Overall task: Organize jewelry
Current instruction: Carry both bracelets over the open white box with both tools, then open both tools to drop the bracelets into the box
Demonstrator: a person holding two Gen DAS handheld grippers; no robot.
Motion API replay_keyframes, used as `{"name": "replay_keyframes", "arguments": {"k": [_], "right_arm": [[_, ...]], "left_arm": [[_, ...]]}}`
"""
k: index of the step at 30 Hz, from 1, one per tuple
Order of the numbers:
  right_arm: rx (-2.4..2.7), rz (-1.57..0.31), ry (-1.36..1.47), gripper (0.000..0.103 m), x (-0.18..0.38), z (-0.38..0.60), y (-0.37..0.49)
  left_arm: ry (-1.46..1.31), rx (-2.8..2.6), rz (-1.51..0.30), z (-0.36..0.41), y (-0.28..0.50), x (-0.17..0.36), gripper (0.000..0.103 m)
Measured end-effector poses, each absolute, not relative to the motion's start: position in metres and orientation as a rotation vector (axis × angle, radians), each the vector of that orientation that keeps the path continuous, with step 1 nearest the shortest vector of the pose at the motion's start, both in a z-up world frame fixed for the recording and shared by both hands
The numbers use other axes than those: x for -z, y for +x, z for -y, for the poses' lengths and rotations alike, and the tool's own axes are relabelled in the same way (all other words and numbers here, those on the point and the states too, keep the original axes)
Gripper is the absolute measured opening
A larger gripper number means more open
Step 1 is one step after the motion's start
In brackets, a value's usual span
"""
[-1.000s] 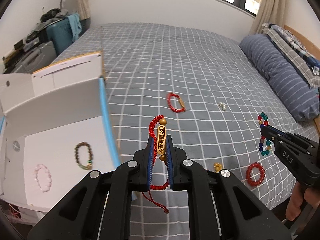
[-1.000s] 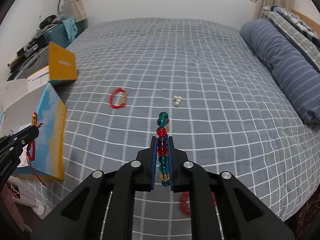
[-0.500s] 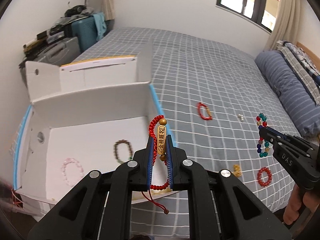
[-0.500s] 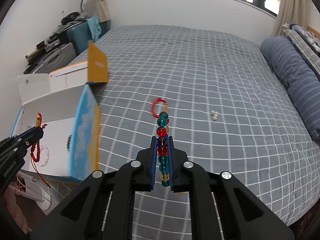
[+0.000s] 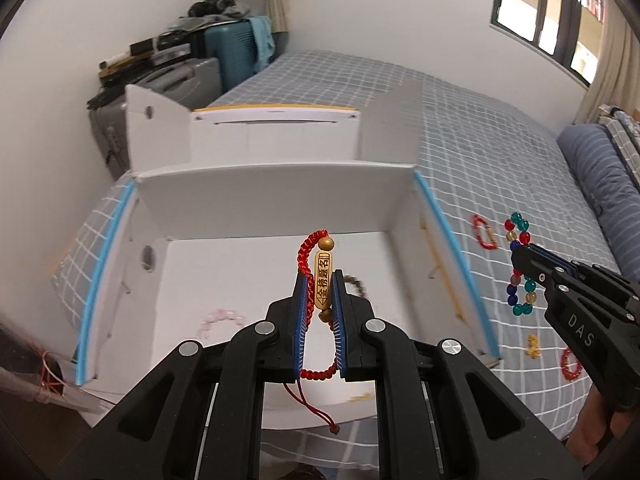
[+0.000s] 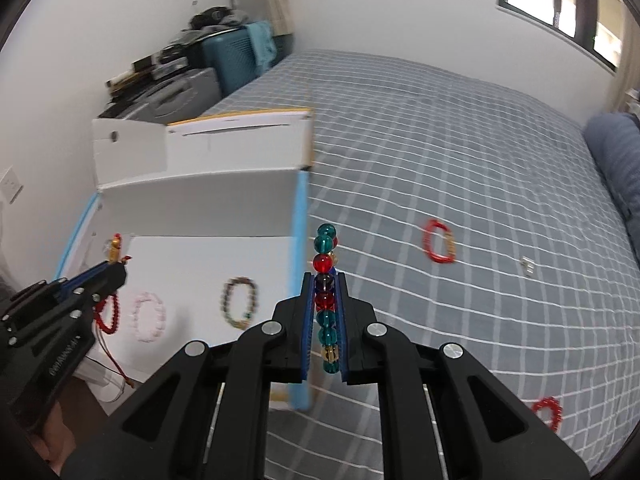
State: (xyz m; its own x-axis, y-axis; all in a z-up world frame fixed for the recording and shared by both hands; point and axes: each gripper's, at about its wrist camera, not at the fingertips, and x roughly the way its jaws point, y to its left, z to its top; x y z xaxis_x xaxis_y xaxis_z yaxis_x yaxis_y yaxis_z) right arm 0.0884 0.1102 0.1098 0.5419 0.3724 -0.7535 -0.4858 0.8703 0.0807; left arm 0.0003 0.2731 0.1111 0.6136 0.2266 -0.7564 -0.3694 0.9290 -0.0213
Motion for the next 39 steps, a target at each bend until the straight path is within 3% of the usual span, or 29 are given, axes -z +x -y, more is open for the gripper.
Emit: {"name": "replay_keyframes", "arguments": {"k": [15, 34, 39], "right_arm": [[-0.616, -0.903, -0.205, 0.009, -0.076, -0.205, 0.084], [-0.585, -1.03, -0.249, 0.009, -0.034, -0.229, 0.101], [-0.582, -1.015, -0.258, 0.012, -0.037, -0.228, 0.1]], "left_arm": [[-0.235, -0.457, -0.886, -0.352, -0.01, -0.085, 0.011], [-0.239, -0.49, -1.013, -0.374, 0.001, -0.047, 0.012], [-0.245, -0.495, -1.008, -0.375, 0.0, -0.048, 0.017]]}}
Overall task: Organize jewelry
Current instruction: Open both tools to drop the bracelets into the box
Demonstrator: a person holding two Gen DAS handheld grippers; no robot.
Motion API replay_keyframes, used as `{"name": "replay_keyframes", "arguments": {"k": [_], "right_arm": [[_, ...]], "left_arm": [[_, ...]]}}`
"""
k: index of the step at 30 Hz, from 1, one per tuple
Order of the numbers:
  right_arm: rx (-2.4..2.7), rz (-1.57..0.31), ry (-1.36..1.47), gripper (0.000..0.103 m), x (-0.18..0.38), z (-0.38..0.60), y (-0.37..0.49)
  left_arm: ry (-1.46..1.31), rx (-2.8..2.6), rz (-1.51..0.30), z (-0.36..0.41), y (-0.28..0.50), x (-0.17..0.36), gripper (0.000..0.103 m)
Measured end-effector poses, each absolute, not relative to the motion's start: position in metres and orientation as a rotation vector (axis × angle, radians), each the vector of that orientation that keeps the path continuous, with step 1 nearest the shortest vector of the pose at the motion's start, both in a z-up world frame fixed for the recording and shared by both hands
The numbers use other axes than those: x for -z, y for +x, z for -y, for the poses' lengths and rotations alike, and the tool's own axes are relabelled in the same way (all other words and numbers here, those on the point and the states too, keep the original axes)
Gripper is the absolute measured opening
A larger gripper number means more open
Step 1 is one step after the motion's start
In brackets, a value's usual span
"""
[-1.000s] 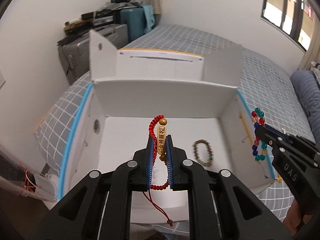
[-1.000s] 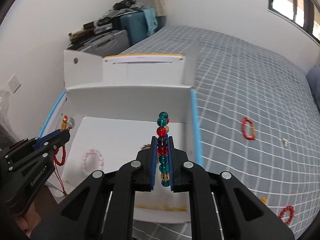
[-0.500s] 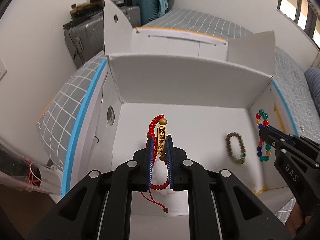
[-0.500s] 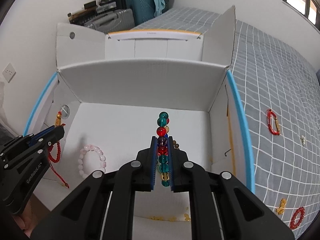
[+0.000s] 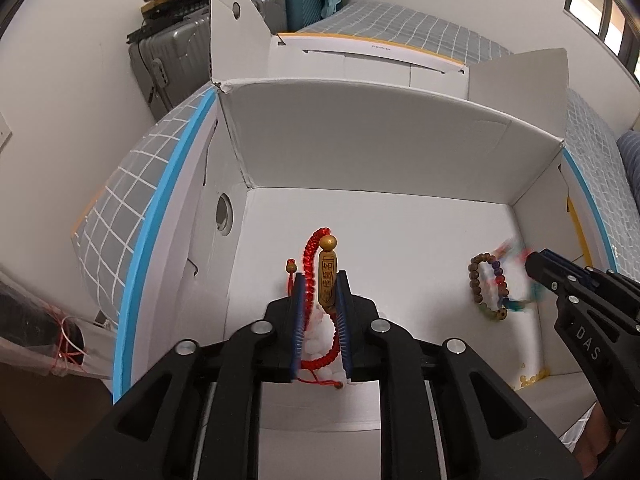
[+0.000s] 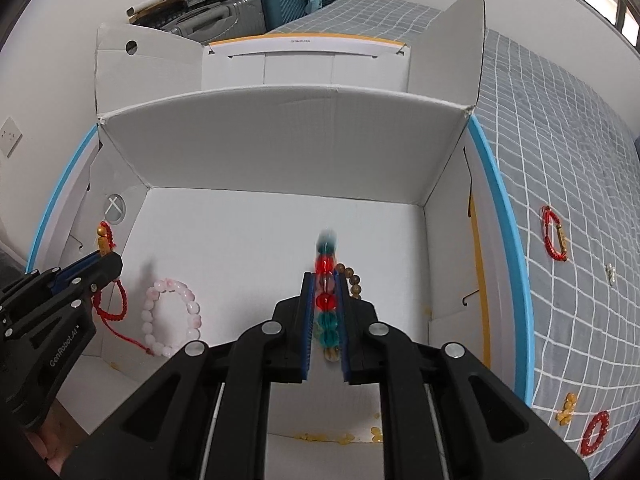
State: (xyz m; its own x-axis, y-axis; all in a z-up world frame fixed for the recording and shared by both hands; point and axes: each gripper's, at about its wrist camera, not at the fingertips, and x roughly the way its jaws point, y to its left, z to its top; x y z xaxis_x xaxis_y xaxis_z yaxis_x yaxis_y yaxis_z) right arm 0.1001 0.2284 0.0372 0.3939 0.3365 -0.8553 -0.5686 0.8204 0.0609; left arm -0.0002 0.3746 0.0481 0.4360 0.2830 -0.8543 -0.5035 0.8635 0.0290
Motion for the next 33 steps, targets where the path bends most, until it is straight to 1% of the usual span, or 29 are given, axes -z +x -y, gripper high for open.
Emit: {"name": "replay_keyframes", "arguments": {"k": [1, 2, 3, 4, 5, 6, 7, 8, 9, 10, 11, 12, 14, 15, 17, 19, 22, 26, 33], "right_arm": [[-0.581, -1.014, -0.257, 0.012, -0.038, -0.228, 0.1], [-0.583, -1.012, -0.258, 0.012, -0.039, -0.227, 0.1], [-0.584, -1.009, -0.257, 0.013, -0.039, -0.228, 0.1], [-0.585, -1.005, -0.256, 0.019, -0.04, -0.228, 0.099], [-0.584, -0.994, -0.255, 0.029, -0.042, -0.227, 0.099], [-0.583, -0.986, -0.255, 0.034, -0.044, -0.227, 0.098], [-0.583, -0.972, -0.252, 0.041, -0.047, -0.226, 0.096], [-0.583, -0.964, -0.249, 0.047, -0.05, -0.226, 0.096], [-0.582, -0.951, -0.247, 0.049, -0.053, -0.224, 0.095], [-0.578, -0.939, -0.244, 0.053, -0.057, -0.222, 0.094], [-0.577, -0.927, -0.238, 0.059, -0.06, -0.22, 0.094], [-0.577, -0.917, -0.232, 0.062, -0.063, -0.218, 0.093], [-0.57, -0.902, -0.223, 0.072, -0.068, -0.213, 0.093], [-0.566, -0.897, -0.217, 0.075, -0.069, -0.21, 0.093], [-0.557, -0.893, -0.208, 0.084, -0.072, -0.205, 0.094], [-0.54, -0.886, -0.199, 0.089, -0.074, -0.198, 0.095], [-0.517, -0.867, -0.207, 0.092, -0.076, -0.187, 0.096], [-0.489, -0.866, -0.188, 0.094, -0.079, -0.169, 0.101], [-0.437, -0.847, -0.181, 0.094, -0.079, -0.125, 0.107]], "left_arm": [[-0.244, -0.494, -1.005, -0.374, 0.0, -0.049, 0.021], [-0.245, -0.493, -1.002, -0.374, -0.001, -0.05, 0.029], [-0.245, -0.495, -0.994, -0.373, -0.002, -0.052, 0.034], [-0.243, -0.498, -0.987, -0.373, -0.004, -0.054, 0.045], [-0.239, -0.503, -0.976, -0.373, -0.005, -0.057, 0.053], [-0.235, -0.511, -0.964, -0.372, -0.007, -0.059, 0.056], [-0.233, -0.518, -0.959, -0.372, -0.008, -0.061, 0.062], [-0.232, -0.524, -0.952, -0.372, -0.01, -0.064, 0.065], [-0.232, -0.525, -0.949, -0.372, -0.01, -0.065, 0.066], [-0.235, -0.525, -0.945, -0.373, -0.011, -0.067, 0.068], [-0.238, -0.524, -0.942, -0.373, -0.012, -0.067, 0.071], [-0.237, -0.527, -0.94, -0.374, -0.013, -0.068, 0.073], [-0.233, -0.53, -0.934, -0.373, -0.013, -0.069, 0.079], [-0.233, -0.53, -0.928, -0.373, -0.014, -0.07, 0.08], [-0.231, -0.531, -0.914, -0.371, -0.014, -0.073, 0.085], [-0.218, -0.532, -0.901, -0.368, -0.014, -0.075, 0.088], [-0.201, -0.521, -0.887, -0.36, -0.012, -0.079, 0.093], [-0.194, -0.502, -0.868, -0.349, -0.01, -0.084, 0.097], [-0.18, -0.432, -0.86, -0.315, 0.003, -0.09, 0.097]]}}
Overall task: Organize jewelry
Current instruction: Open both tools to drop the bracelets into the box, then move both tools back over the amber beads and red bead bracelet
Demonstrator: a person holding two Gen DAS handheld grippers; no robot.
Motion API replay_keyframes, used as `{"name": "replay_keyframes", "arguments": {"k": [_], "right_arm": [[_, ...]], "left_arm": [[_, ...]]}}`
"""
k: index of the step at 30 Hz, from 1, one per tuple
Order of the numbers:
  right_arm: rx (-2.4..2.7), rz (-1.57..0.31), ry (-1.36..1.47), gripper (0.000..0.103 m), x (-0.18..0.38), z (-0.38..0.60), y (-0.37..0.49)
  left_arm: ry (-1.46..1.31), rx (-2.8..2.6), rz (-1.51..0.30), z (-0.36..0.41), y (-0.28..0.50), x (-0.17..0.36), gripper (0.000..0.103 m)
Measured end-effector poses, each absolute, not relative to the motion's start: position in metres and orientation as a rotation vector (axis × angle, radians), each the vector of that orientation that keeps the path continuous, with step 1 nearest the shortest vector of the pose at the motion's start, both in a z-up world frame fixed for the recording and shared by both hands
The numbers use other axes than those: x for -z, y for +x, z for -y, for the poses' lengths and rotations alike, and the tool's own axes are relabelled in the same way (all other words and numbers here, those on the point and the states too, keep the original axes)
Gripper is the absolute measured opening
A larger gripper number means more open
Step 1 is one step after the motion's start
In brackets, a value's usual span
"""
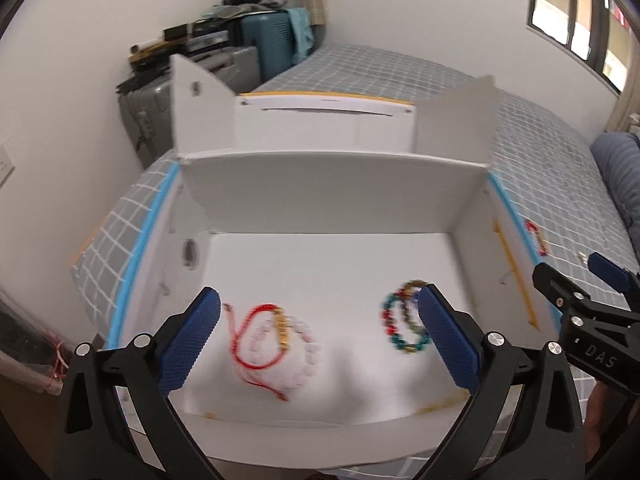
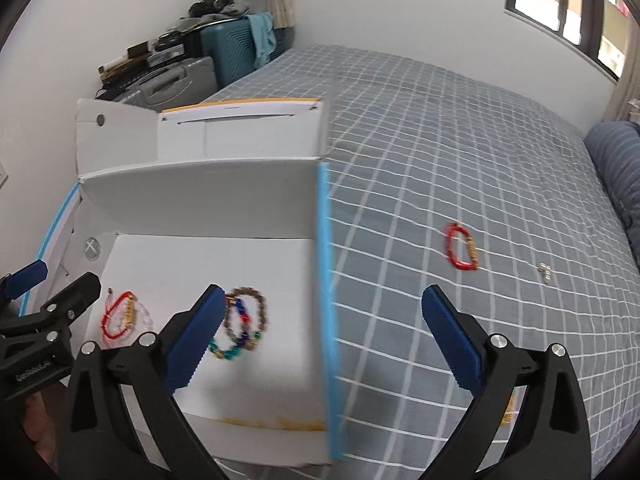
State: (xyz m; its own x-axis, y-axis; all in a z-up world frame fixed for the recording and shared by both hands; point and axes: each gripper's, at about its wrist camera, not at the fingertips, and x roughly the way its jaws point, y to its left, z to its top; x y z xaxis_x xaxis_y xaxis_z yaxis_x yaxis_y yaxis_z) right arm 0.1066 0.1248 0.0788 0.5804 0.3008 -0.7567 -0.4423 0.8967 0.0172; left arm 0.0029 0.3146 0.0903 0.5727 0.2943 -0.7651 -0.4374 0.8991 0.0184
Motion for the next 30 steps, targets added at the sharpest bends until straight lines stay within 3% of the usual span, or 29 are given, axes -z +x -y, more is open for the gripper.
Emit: {"name": "replay_keyframes", "arguments": {"k": [30], "right_arm": [[-0.064, -0.887, -0.072, 0.094, -0.071, 0.135, 0.118]], "left_arm": [[-0.051, -0.039, -0.881, -0.07, 0.071, -0.068, 0.097]]}}
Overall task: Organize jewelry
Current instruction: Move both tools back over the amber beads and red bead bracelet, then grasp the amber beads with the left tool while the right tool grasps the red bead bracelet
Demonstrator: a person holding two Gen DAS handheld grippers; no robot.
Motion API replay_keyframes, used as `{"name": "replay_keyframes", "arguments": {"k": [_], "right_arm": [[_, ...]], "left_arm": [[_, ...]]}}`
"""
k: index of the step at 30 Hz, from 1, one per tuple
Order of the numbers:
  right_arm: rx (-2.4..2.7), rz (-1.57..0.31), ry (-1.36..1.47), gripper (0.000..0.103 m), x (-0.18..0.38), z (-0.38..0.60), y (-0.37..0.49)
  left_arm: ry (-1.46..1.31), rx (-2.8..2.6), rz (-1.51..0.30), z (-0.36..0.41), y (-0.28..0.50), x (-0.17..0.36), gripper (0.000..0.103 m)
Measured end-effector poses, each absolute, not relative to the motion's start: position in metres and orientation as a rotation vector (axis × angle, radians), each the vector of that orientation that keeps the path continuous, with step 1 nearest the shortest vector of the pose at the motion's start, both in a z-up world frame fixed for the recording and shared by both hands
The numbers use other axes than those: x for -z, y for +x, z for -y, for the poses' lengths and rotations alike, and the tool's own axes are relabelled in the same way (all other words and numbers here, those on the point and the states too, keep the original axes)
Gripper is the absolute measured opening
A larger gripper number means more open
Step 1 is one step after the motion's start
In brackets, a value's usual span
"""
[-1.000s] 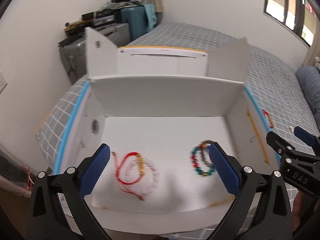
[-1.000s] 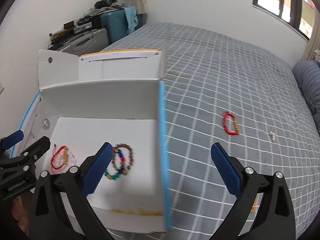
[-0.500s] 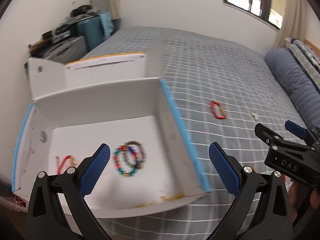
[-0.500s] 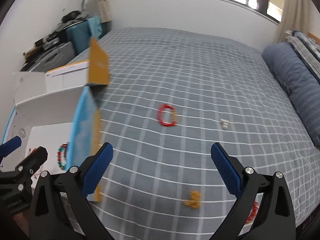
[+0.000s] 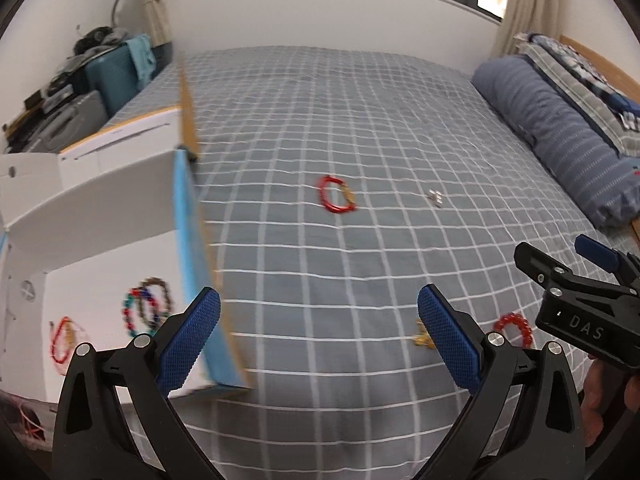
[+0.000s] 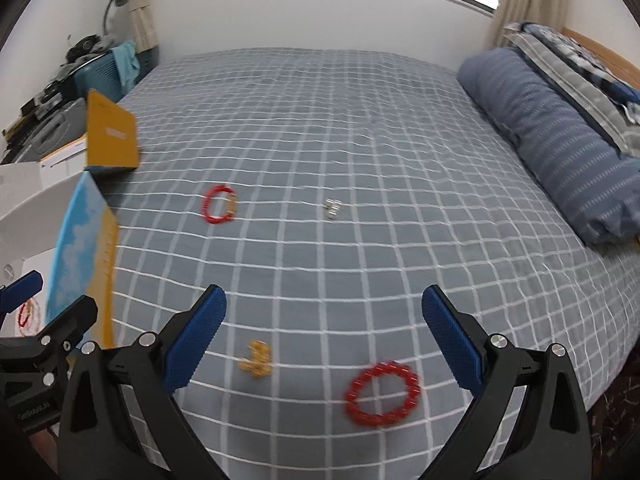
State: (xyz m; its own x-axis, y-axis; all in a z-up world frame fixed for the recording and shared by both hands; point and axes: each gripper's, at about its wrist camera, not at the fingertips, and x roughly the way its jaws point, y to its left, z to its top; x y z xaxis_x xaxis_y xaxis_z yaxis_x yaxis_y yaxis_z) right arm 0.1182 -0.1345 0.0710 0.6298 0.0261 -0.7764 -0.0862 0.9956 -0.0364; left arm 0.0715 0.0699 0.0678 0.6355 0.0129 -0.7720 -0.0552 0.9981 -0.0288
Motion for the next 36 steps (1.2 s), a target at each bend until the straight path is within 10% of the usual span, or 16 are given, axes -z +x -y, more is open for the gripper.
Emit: {"name": "replay_keyframes", "arguments": {"k": [18, 36], "right_arm": [[-0.017, -1.057, -0.037, 0.091, 0.025, 0.23, 0.11], [-0.069, -1.173, -0.05, 0.052, 0.06, 0.229, 0.126]], "left_arm": [[-0.002, 0.069, -0.998, 0.014, 0.103, 0.014, 0.097], [0.056, 0.072, -1.061, 0.026, 0.124, 0.065, 0.095]]}}
